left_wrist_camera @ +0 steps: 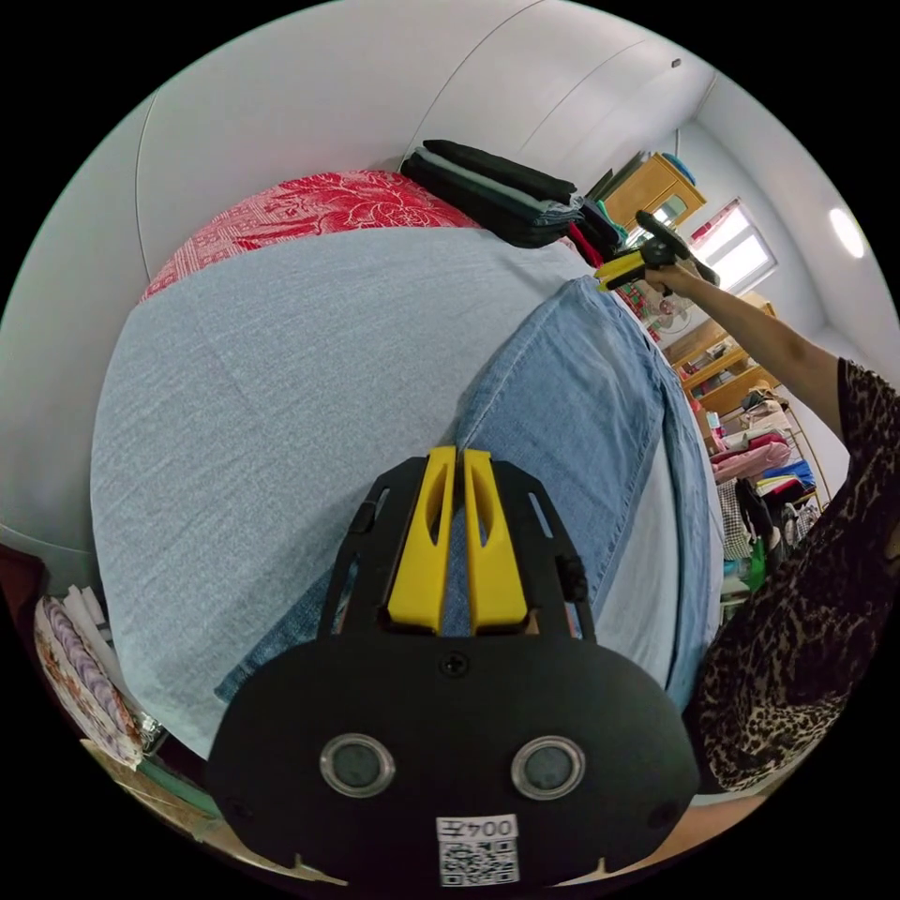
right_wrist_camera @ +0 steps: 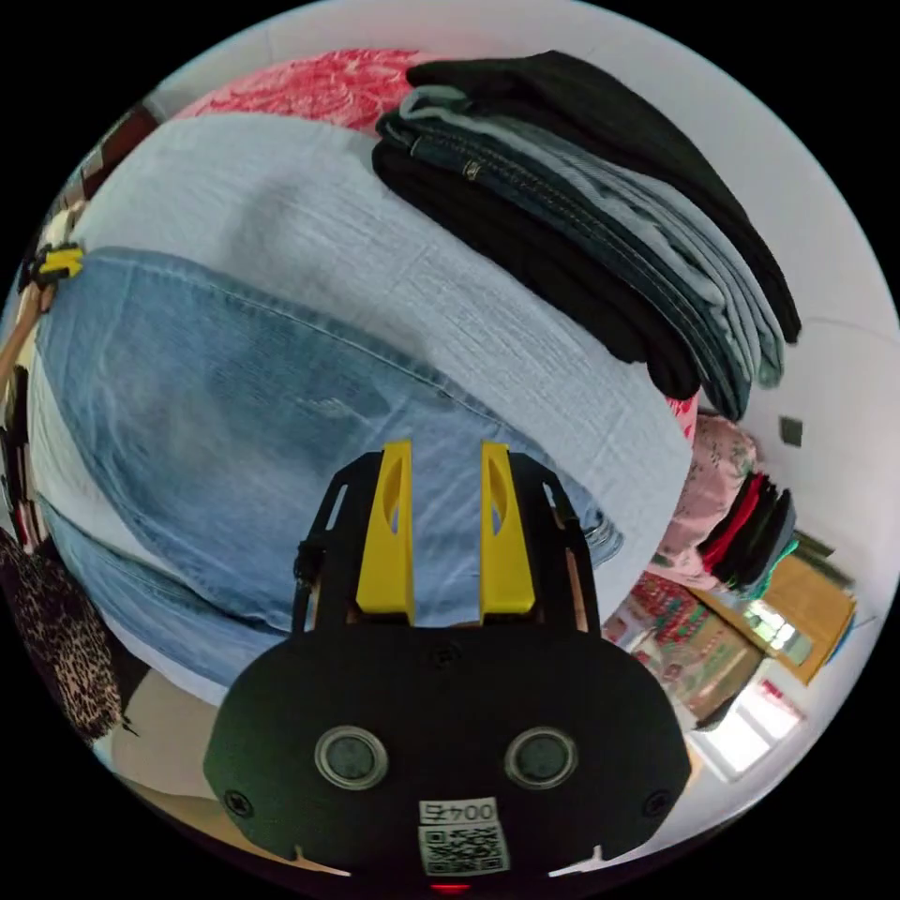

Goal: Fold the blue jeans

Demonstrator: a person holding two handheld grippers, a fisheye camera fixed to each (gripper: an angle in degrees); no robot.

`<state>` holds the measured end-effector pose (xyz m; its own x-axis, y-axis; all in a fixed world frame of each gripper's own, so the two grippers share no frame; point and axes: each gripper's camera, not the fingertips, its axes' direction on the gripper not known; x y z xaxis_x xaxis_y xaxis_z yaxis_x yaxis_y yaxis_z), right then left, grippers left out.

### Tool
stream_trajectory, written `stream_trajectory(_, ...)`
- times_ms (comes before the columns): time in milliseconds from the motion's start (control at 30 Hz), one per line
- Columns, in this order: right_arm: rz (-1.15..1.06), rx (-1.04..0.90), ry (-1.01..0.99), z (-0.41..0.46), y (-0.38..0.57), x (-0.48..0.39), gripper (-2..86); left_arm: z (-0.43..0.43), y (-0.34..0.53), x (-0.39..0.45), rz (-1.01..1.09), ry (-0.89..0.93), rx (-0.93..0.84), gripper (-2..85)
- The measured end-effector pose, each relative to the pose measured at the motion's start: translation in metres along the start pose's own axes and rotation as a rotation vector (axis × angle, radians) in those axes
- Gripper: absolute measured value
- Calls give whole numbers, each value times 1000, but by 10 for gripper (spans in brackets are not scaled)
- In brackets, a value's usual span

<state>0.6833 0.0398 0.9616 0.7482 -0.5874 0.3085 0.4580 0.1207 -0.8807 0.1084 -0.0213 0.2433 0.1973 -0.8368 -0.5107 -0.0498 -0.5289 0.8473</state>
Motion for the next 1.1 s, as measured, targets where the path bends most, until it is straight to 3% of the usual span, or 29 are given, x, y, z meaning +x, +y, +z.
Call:
stream_trajectory(200, -219, -186, 139, 10, -62, -18, 114, 7, 16, 6, 0, -5, 0, 6)
stream_trajectory(500, -324, -328, 46, -7, -94, -23, 66, 20, 40, 20, -5, 4, 0, 6)
stream_trajectory(900, 16, -29, 201, -80, 23, -42, -2, 41, 71, 60, -65, -57, -7, 9)
stream_trajectory(1000, 55, 37, 206, -112, 72, -41, -4, 31, 75, 102, -59, -169, 10, 9)
stream_trajectory(1100, 105, 93, 198, -138, 131, -38, -4, -1, 89, 148, -20, -98, 96, 9)
